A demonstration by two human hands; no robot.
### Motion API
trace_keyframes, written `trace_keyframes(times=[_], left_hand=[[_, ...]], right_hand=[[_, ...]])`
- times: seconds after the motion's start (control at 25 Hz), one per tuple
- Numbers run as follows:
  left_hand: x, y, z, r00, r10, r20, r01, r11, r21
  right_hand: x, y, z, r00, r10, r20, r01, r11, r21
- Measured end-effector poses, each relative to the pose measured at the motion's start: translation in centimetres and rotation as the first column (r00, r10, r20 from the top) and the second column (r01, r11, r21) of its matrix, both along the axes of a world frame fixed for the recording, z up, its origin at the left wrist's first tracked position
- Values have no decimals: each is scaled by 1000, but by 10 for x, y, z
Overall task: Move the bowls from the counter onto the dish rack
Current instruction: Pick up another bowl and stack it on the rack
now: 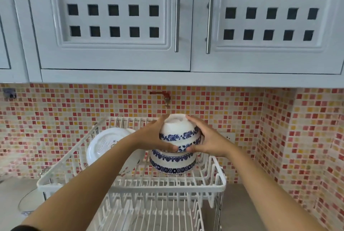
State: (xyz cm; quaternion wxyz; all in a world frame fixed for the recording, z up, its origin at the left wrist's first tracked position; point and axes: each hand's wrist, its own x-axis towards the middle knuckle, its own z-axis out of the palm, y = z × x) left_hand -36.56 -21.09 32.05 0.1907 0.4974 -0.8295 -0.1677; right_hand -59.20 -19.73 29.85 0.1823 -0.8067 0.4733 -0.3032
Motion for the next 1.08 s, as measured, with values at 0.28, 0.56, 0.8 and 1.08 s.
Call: trace_keyframes(times=[0.28, 0.56, 0.8, 1.08], left_hand=[[-3, -9, -12, 983, 53, 174, -56, 998, 15], [-1, -9, -24, 976, 75, 204, -83, 996, 31], [-5, -8, -25, 971, 62, 233, -65, 998, 2], [-8, -5, -18, 970, 82, 228, -86, 996, 6]], right_hand=[[7, -10, 3, 960, -95, -262, 117, 991, 68], [18, -7, 0, 934, -82, -347, 90, 996, 6], [20, -9, 1, 893, -127, -432, 127, 991, -29], [22, -8, 10, 855, -163, -493, 143, 987, -79]])
